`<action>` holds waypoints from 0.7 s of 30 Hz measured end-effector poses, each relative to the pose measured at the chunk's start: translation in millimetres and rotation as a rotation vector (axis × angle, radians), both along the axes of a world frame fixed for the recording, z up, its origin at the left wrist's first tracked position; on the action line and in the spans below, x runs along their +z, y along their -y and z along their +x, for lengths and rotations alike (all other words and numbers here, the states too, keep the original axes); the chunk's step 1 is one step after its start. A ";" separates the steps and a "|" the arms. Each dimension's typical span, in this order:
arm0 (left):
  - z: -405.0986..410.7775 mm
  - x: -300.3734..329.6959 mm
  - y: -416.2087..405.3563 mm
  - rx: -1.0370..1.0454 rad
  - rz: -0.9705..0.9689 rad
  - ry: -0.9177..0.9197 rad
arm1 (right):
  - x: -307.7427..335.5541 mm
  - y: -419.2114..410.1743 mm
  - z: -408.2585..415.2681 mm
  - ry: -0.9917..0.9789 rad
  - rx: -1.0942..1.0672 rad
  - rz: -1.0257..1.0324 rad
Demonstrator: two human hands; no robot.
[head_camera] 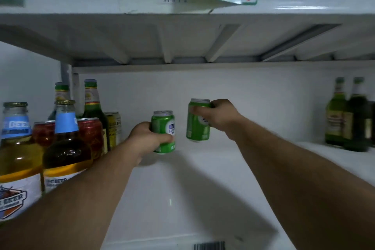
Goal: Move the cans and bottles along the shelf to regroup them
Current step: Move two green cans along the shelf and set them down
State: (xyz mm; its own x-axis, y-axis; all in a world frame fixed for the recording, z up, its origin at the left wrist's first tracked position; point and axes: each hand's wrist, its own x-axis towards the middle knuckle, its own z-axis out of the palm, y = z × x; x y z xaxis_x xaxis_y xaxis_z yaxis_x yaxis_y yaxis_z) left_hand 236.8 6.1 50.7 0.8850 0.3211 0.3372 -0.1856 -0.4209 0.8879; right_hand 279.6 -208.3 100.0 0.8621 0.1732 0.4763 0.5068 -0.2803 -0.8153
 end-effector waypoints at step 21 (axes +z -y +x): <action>-118.4 -17.4 235.4 -0.510 -0.023 0.027 | -23.9 227.8 -219.4 -0.046 -0.438 0.076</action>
State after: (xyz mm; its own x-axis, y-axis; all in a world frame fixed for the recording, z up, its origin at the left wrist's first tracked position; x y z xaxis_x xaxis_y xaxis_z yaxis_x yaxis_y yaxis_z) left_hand 118.4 -229.3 33.3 0.9220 -0.1416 0.3605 -0.3857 -0.2511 0.8878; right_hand 60.2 -436.1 76.1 0.8670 -0.2471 0.4327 0.3160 -0.3988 -0.8609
